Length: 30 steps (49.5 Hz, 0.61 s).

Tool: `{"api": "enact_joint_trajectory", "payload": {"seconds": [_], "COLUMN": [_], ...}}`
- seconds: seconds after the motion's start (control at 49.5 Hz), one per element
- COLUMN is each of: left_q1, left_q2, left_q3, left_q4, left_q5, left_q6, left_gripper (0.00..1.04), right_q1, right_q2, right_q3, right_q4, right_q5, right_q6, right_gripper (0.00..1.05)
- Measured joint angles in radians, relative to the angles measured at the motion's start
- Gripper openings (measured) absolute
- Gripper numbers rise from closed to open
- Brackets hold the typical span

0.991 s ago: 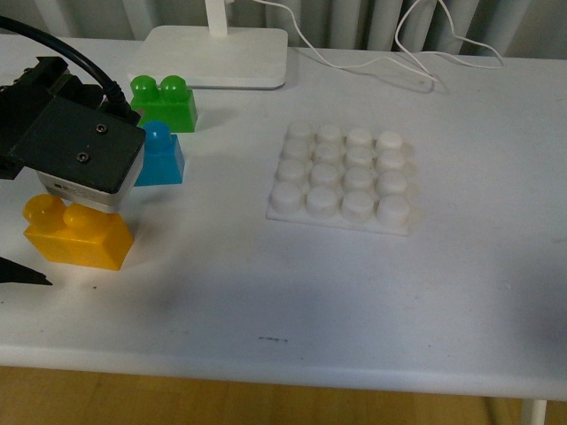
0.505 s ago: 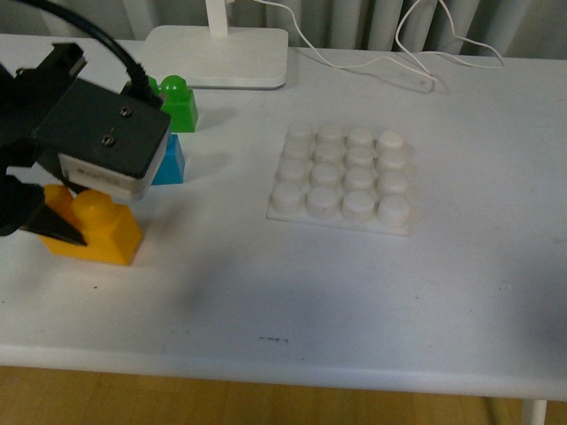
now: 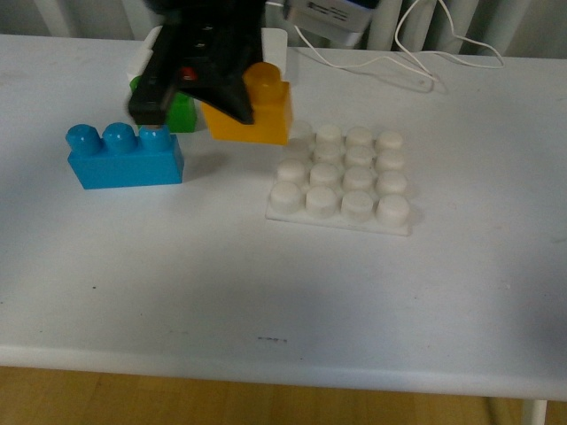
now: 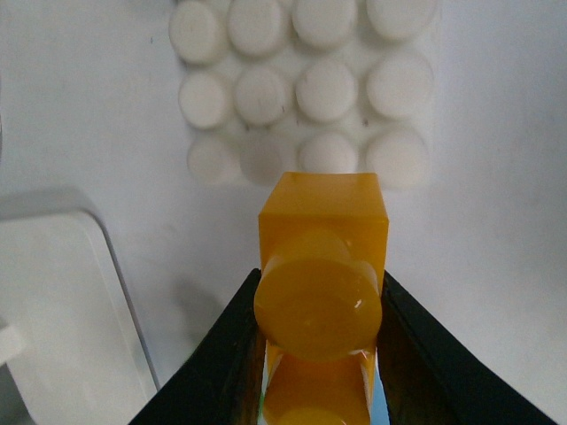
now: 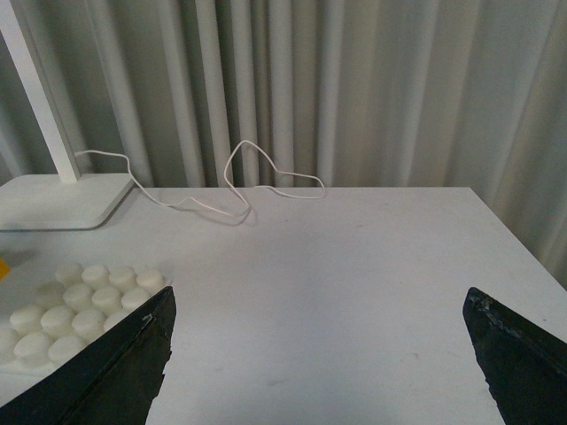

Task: Insert yellow block into base center

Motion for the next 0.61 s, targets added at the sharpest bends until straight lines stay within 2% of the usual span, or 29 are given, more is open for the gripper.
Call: {"api": "enact_joint_trajectory", "payload": {"seconds": [0.243,0.606], "left_q1": [-0.055,-0.083], "left_q2": [0.164,0.311], "left_q3": [0.200,0.386], "left_q4": [-0.029,-0.083], "left_q5": [-0.009,-0.011], "left_q6": [-0.033,-0.085], "left_gripper": [0.31,0.31], "right_q1": [0.000,0.000], "right_q2": [0.000,0.000], "right_q3": [0.000,0.000], "right_q4": [0.000,0.000], "right_q5": [0.000,0.000], "right_q6": [0.000,0.000], "right_gripper": [0.95,0.95]}}
